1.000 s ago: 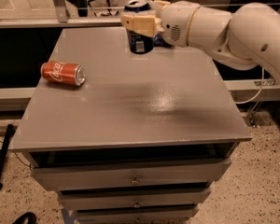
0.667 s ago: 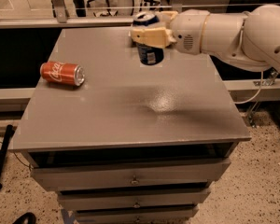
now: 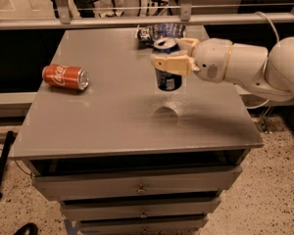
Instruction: Place pepsi can upright
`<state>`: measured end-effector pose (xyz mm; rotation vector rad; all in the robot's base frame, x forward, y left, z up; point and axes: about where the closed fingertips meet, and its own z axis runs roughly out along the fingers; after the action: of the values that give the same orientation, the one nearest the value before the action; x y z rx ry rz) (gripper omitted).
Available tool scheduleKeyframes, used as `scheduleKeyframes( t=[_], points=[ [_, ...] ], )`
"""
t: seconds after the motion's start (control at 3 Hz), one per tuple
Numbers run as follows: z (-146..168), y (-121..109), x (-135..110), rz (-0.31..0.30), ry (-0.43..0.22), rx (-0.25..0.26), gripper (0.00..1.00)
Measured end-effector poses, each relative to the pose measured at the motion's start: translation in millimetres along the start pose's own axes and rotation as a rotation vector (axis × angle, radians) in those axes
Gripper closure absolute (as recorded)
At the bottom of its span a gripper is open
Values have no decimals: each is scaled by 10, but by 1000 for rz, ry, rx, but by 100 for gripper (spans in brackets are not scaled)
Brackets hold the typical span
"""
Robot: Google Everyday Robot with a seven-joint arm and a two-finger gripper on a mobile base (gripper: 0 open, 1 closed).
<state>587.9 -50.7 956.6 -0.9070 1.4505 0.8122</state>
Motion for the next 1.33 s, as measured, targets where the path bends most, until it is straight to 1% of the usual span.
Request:
scheduleKeyframes(
  t=[0.33, 0.67, 1.0, 1.33],
  points=[
    [-10, 83, 165, 33, -36, -25, 100],
    [-19, 160, 288, 49, -60, -52, 100],
    [-12, 227, 364, 43, -76, -78, 83],
    [-19, 293, 424, 36, -87, -102, 59]
  ],
)
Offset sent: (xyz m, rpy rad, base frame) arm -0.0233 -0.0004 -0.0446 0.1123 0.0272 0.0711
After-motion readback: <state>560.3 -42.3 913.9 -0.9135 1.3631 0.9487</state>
